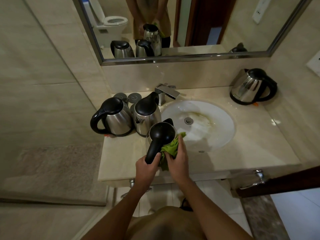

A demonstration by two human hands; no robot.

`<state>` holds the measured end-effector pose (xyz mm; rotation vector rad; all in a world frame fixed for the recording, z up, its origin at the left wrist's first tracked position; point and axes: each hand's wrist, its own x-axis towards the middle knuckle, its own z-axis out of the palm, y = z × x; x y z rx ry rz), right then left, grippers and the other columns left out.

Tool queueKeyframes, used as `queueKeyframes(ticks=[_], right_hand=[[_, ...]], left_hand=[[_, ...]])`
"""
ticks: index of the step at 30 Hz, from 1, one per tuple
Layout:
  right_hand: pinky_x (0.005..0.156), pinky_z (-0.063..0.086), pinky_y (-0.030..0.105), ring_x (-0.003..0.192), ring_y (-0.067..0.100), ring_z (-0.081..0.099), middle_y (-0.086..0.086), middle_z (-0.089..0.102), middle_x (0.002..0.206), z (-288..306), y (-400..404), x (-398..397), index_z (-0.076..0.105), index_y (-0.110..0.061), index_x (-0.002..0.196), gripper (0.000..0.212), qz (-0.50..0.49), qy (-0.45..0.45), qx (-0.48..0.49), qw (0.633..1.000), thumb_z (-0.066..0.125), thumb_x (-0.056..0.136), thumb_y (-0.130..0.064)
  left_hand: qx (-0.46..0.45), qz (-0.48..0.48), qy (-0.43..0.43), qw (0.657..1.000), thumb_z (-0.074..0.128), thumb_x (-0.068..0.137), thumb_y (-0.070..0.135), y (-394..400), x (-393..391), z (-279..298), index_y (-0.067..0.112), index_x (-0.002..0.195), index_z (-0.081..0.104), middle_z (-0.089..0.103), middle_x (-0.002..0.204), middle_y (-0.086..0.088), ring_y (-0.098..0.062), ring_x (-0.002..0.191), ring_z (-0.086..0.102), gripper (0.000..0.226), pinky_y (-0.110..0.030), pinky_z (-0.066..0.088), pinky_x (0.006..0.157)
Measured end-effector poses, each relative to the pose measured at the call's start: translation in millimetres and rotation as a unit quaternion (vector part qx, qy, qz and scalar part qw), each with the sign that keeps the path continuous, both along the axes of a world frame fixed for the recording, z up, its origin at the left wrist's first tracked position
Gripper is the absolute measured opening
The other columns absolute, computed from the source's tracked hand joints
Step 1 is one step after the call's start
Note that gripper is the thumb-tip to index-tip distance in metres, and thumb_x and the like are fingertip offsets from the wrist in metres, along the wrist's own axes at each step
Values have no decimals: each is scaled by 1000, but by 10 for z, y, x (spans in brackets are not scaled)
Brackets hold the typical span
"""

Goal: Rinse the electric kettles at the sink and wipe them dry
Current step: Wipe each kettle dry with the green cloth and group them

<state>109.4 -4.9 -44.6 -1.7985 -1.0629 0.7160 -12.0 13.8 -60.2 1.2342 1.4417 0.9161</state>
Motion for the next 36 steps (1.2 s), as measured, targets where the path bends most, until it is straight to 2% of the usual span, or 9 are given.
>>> queueKeyframes(ticks=[11, 15, 18, 21, 26, 28, 30, 33, 36], right_hand=[[119, 26, 31, 149, 16, 20, 4, 20, 163, -125, -10, 39, 12, -16, 159, 93, 31, 16, -4, 999, 70, 87, -4], [113, 40, 38, 138, 19, 42, 6, 42, 151, -267, -71, 21, 17, -17, 159, 85, 8, 83, -73, 994, 67, 90, -5], [100, 50, 36, 121, 24, 57, 8, 60, 129, -334, -84, 79, 42, -16, 146, 57, -22, 134, -148, 980, 63, 94, -8], [97, 51, 41, 116, 26, 59, 8, 63, 124, -359, -116, 123, 55, -21, 128, 35, -62, 210, -200, 955, 61, 95, -12], [98, 51, 45, 118, 32, 57, 13, 57, 131, -361, -126, 58, 44, -13, 138, 52, -189, 319, -213, 904, 69, 92, -16], [86, 55, 43, 110, 32, 61, 15, 60, 127, -327, -105, -15, 48, -11, 133, 43, -223, 379, -218, 871, 65, 94, -21], [70, 55, 39, 97, 33, 64, 18, 65, 115, -244, -78, -81, 54, -9, 126, 32, -257, 481, -199, 814, 55, 98, -23], [66, 51, 39, 87, 34, 62, 22, 65, 102, -103, -37, -167, 61, -7, 115, 34, -250, 586, -167, 753, 39, 101, -28], [72, 52, 39, 98, 33, 61, 22, 64, 111, -76, 5, -273, 63, -12, 118, 52, -200, 625, -150, 740, 32, 100, -50]], left_hand=[[-13, 3, -13, 1000, 71, 89, 27, 14, 2, -29, 7, 72, 64, 60, 58, -10, -19, 54, 59, 27, -30, 47, 50], [-23, 10, -23, 999, 70, 89, 25, 18, 6, -27, 6, 71, 63, 57, 56, -8, -17, 52, 57, 28, -28, 44, 48], [-25, 4, -30, 999, 69, 90, 23, 2, 18, 6, 3, 74, 64, 58, 55, -7, -15, 50, 57, 27, -24, 44, 47], [-24, -1, -24, 999, 68, 90, 24, -5, 9, 30, 5, 74, 64, 58, 55, -5, -11, 49, 57, 25, -22, 44, 46], [-28, -16, -16, 999, 68, 90, 29, 6, -20, 41, 6, 77, 66, 60, 58, -5, -12, 52, 59, 27, -25, 47, 50], [-30, -19, -19, 999, 68, 91, 29, 7, -25, 50, 7, 78, 66, 61, 58, -4, -11, 52, 60, 25, -23, 47, 49], [-32, -27, -22, 999, 67, 92, 28, 11, -31, 54, 8, 80, 66, 62, 60, -3, -9, 53, 60, 23, -22, 46, 50], [-37, -33, -22, 999, 66, 91, 30, 21, -36, 39, 9, 84, 66, 63, 65, -3, -11, 59, 63, 22, -23, 48, 53], [-34, -39, -28, 998, 67, 91, 32, 28, -47, 11, 10, 92, 69, 71, 76, -8, -18, 72, 71, 22, -32, 57, 63]])
